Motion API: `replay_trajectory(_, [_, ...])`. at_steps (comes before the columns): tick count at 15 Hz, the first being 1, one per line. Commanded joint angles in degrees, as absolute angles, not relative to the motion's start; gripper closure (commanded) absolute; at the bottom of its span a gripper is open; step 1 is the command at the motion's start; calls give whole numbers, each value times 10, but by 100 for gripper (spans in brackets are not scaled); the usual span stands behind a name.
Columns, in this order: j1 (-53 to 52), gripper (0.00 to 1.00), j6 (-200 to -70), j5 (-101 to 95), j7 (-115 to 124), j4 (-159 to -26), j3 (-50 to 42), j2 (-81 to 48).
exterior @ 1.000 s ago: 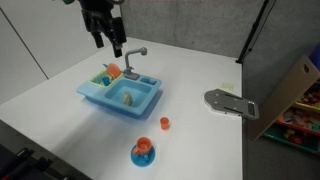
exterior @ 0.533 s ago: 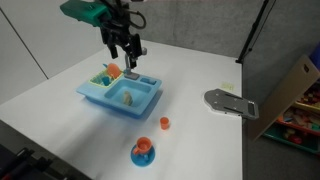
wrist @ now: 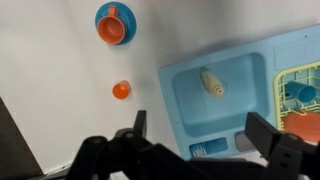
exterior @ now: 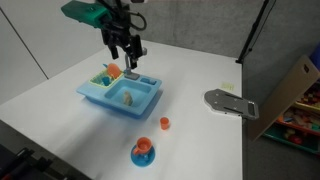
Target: Pick up the orange cup and put it in the sink
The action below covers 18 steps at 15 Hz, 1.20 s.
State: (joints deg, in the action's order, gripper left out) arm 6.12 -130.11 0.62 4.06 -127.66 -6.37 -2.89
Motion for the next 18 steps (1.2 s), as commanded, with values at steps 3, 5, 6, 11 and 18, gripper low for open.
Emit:
replay_trajectory(3, [74,0,-1364,12,27,-1275,-75,-54])
replay_trajectory(5, [77,0,-1383,11,26,-1272,-78,-70])
replay_trajectory(6, [79,0,-1389,10,27,-1268,-80,-79])
replay_trajectory(11, [85,0,-1394,4,37,-1234,-89,-140])
replay_trajectory(18, [95,0,-1390,2,42,-1159,-103,-240])
